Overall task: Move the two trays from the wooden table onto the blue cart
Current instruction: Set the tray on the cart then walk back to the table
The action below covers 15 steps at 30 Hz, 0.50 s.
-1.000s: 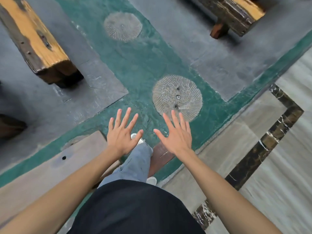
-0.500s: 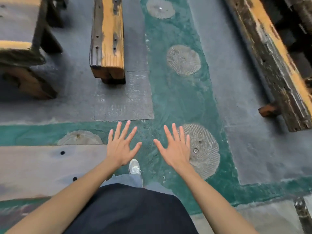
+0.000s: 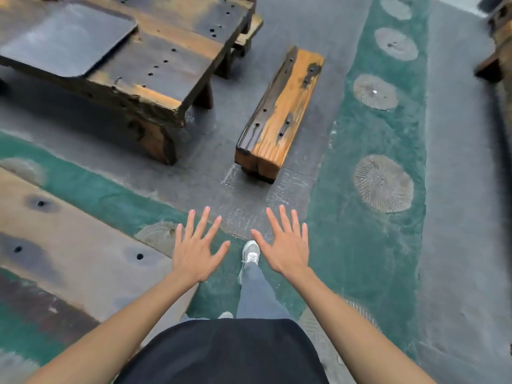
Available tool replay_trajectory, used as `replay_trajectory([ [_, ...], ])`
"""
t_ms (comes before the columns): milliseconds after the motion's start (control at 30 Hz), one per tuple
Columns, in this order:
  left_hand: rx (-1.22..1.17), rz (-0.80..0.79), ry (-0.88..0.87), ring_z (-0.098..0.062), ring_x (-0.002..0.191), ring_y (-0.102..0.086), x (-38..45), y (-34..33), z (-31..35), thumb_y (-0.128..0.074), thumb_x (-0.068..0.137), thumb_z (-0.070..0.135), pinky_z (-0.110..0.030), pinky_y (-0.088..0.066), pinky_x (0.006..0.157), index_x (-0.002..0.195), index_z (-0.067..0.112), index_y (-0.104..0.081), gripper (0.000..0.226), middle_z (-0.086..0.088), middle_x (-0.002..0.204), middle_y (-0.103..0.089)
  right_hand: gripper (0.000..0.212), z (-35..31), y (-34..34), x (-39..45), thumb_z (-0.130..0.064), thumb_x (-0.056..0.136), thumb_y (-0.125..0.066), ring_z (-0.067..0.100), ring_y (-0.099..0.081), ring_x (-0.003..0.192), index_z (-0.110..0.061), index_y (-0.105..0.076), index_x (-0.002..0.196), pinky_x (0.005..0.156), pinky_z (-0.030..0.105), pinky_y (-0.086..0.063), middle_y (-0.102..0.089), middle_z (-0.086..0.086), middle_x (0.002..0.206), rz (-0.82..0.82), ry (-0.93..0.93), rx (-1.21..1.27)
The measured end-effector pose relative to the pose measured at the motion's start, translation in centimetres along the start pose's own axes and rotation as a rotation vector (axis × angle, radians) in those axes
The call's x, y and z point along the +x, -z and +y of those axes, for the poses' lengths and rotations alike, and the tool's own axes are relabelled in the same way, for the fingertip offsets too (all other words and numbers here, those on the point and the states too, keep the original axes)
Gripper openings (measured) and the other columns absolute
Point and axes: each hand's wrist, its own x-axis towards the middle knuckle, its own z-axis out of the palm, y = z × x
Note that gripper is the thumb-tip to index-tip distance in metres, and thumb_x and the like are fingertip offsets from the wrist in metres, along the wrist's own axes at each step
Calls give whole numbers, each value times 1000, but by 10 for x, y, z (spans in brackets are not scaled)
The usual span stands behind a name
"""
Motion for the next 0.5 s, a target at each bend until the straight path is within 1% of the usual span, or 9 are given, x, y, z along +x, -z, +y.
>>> replay_trajectory([
  [133, -2, 23, 112, -27, 154, 13, 69, 13, 0, -12, 89, 75, -54, -2, 123, 159, 38, -13, 79, 4, 169, 9, 81, -8, 20, 93, -82, 91, -19, 20, 13, 157, -43, -10, 162, 126, 49, 6, 4, -9, 172, -5, 123, -61],
  [233, 0, 32, 193, -27, 154, 15, 115, 27, -1, -10, 89, 75, -53, -1, 123, 159, 38, -10, 80, 5, 168, 12, 82, -20, 33, 150, -83, 91, -17, 21, 10, 158, -42, -11, 162, 126, 50, 4, 3, -8, 173, -35, 207, -90],
  [300, 5, 60, 222, -26, 154, 15, 141, 39, -4, -9, 89, 76, -53, 0, 123, 159, 40, -10, 79, 6, 168, 13, 82, -31, 40, 180, -83, 91, -17, 21, 10, 158, -41, -11, 162, 126, 50, 3, 2, -7, 173, -50, 260, -111],
  [433, -58, 134, 329, -26, 154, 14, 175, 66, -26, -17, 92, 73, -55, -1, 122, 159, 39, -14, 75, 6, 169, 9, 83, -58, 49, 231, -84, 90, -17, 22, 9, 158, -42, -11, 162, 126, 50, 1, 2, -7, 173, -118, 374, -149],
  [500, -58, 151, 391, -27, 155, 12, 183, 75, -43, -18, 92, 73, -56, -3, 122, 159, 39, -15, 75, 5, 169, 8, 83, -76, 50, 252, -83, 90, -18, 22, 7, 158, -42, -10, 162, 126, 51, 1, 1, -6, 173, -147, 432, -155],
])
